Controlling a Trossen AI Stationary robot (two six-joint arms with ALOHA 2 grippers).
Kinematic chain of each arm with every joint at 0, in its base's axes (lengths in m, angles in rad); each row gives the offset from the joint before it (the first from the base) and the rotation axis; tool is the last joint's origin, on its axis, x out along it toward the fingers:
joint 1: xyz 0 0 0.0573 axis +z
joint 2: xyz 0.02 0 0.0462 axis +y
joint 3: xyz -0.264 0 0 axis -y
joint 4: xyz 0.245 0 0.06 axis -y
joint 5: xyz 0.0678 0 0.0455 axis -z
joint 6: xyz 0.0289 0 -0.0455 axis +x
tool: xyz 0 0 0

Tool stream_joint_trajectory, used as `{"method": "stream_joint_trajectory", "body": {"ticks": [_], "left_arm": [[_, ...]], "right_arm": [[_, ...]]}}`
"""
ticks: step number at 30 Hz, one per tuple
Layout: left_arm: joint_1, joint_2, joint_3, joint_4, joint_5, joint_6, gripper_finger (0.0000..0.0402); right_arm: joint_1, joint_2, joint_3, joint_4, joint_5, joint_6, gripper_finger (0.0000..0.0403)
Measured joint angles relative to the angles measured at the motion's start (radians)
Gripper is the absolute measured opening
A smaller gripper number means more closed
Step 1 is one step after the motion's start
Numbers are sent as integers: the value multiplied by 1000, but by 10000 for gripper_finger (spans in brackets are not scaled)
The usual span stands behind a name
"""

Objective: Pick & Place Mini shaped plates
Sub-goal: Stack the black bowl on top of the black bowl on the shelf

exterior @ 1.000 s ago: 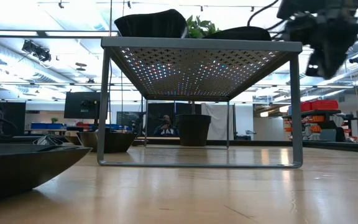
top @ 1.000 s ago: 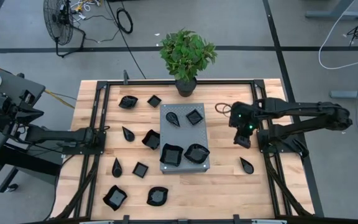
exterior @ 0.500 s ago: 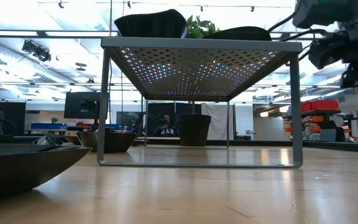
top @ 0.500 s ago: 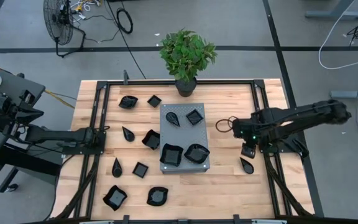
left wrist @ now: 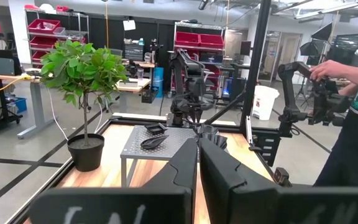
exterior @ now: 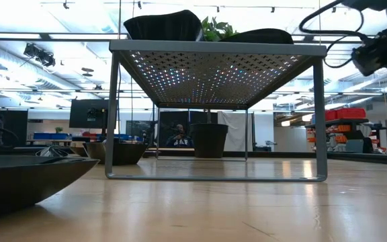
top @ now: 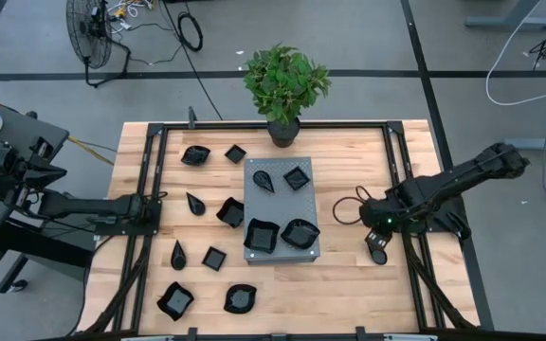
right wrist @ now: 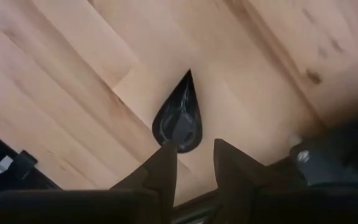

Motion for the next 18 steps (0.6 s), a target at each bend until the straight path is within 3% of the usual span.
{"method": "stream_joint_trajectory", "body": {"ticks": [18], "left_arm": [[0,0,0,0,0,1,23]], "right_arm": [[231,174,1,162,27,485,110]]}}
